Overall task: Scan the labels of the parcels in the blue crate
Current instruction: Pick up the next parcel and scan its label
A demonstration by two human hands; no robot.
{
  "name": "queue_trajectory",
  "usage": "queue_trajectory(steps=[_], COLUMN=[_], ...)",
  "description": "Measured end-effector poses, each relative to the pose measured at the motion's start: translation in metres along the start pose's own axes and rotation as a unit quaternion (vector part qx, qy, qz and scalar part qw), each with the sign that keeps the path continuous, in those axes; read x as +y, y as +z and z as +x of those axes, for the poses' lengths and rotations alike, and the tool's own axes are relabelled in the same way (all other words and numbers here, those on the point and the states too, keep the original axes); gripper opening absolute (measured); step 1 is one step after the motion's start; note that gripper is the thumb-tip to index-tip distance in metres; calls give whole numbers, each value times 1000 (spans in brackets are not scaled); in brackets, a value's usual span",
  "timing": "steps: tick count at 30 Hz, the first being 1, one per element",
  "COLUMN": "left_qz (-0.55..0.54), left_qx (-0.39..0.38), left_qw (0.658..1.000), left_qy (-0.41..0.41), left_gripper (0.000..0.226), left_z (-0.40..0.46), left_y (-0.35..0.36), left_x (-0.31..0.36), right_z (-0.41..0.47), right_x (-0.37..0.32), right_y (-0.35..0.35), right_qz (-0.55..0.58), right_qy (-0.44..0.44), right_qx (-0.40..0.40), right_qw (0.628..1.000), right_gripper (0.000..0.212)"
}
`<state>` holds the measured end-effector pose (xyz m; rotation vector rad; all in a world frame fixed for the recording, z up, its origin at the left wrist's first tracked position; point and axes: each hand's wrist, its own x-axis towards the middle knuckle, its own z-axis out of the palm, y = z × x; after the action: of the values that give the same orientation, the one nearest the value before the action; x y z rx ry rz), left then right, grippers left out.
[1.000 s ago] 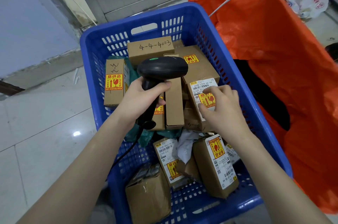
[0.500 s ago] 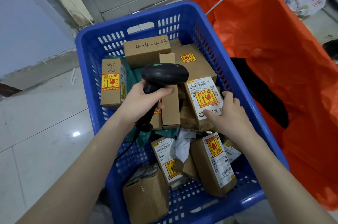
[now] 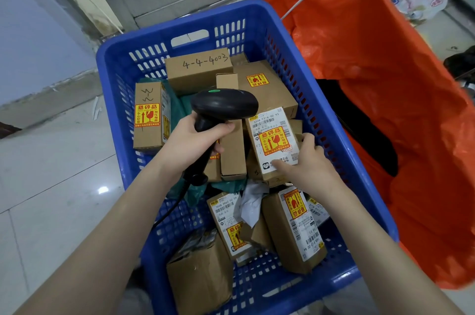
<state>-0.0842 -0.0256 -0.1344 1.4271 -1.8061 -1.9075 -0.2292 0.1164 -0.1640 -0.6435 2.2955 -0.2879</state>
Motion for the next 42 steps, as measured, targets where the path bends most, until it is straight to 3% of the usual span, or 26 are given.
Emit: queue_trajectory(steps=[3, 7, 12, 16, 19, 25, 30, 37, 42], left_qz=[-2, -15, -76, -113, -138, -163, -163, -158, -154], left_qx=[1, 4, 4, -13, -6, -8, -7, -5, -5], left_qw=[1000, 1000, 997, 994, 990, 987, 987, 987, 988], left_qy=[3, 3, -7, -5, -9, -5, 2, 6, 14], left_gripper=[19, 21, 19, 11, 28, 23, 20, 19, 19], left_z=[0, 0, 2, 1, 2, 1, -1, -2, -2], left_y=[-1, -1, -4, -6, -7, -5, -5, -5, -4], left_x=[-1, -1, -2, 0, 0, 4, 5, 5, 6], right_z=[0, 4, 10, 7, 2, -3, -4, -4, 0], right_x=[-2, -4, -5, -8, -14, -24, -26, -29, -26], right_y=[-2, -7, -11, -15, -17, -8, -6, -14, -14], right_qz=[22, 48, 175, 269, 315, 297, 284, 390, 397], right_qy=[21, 14, -10, -44, -73, -101, -107, -59, -50], right_qx=[-11, 31, 68, 41, 17, -34, -49, -79, -83], right_qw=[999, 998, 982, 961, 946, 949, 952, 916, 913], right_gripper=[74, 82, 91, 88, 89, 100, 98, 52, 66])
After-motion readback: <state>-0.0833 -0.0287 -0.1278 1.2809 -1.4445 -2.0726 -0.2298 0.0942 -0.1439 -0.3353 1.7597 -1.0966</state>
